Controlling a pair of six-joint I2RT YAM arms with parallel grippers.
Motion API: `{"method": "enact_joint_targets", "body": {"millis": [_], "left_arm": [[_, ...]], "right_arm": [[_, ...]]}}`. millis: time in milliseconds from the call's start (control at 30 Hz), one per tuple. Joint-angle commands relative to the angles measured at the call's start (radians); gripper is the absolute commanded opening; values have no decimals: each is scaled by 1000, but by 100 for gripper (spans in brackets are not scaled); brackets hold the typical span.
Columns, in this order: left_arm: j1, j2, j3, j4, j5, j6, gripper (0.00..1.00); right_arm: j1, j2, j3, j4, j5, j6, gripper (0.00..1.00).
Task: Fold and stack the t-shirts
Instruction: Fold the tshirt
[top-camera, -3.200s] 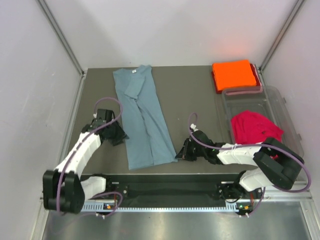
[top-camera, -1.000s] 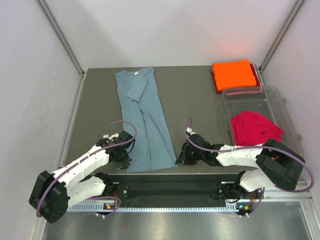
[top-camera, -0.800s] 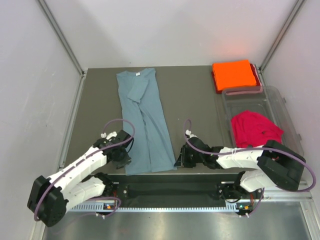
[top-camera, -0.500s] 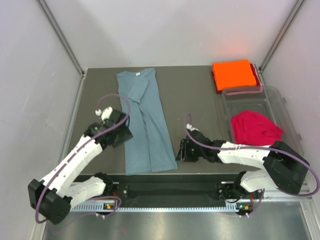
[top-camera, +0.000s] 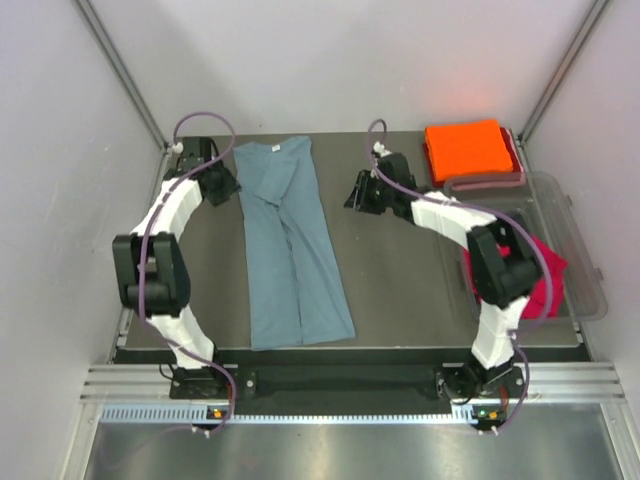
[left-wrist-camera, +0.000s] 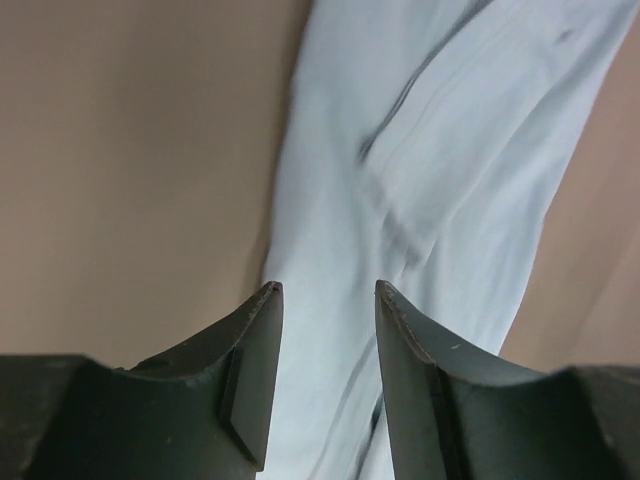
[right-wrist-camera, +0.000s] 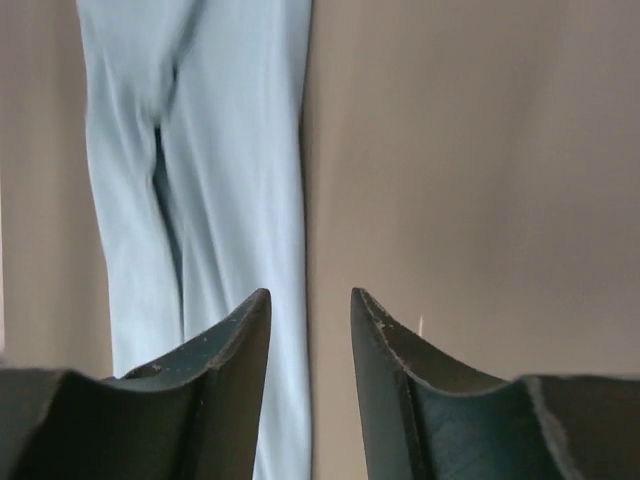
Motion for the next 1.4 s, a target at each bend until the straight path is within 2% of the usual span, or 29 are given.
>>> {"method": "enact_joint_targets", "body": {"millis": [0, 33, 67, 133, 233, 300, 433, 600, 767, 900, 1067, 1100, 1133, 1367], "left_arm": [[13, 161, 145, 170, 59, 99, 47], [19, 207, 229, 164, 58, 105, 47], [26, 299, 274, 159, 58, 111, 47], [42, 385, 410, 132, 46, 116, 47], [78, 545, 581, 121, 85, 105, 45], [102, 640, 664, 144, 128, 87, 42], [122, 752, 731, 207, 136, 87, 42], [130, 817, 750, 343, 205, 71, 43], [133, 927, 860, 411, 304, 21, 36], [136, 972, 873, 497, 355, -44, 35], [138, 1007, 886, 567, 308, -65, 20], [139, 1016, 896, 572, 294, -71, 6], [141, 1036, 906, 581, 294, -80, 0], [133, 1148, 1046, 679, 308, -183, 0]], "right_arm": [[-39, 177, 250, -54, -18, -55, 36], [-45, 225, 381, -82, -23, -55, 35], [-50, 309, 437, -97, -27, -47, 34], [-59, 381, 564, -99, -43, -35, 34], [-76, 504, 688, -73, -61, 15, 34], [-91, 564, 709, -14, -61, 89, 30], [-97, 604, 707, 53, -57, 140, 28], [-105, 594, 652, 98, -43, 152, 28], [-125, 546, 595, 125, -38, 160, 28], [-156, 534, 572, 119, -37, 175, 28], [-177, 538, 560, 128, -63, 213, 27], [-179, 535, 542, 139, -66, 216, 27], [-180, 526, 528, 155, -70, 226, 27], [-195, 515, 505, 205, -75, 247, 27]]}}
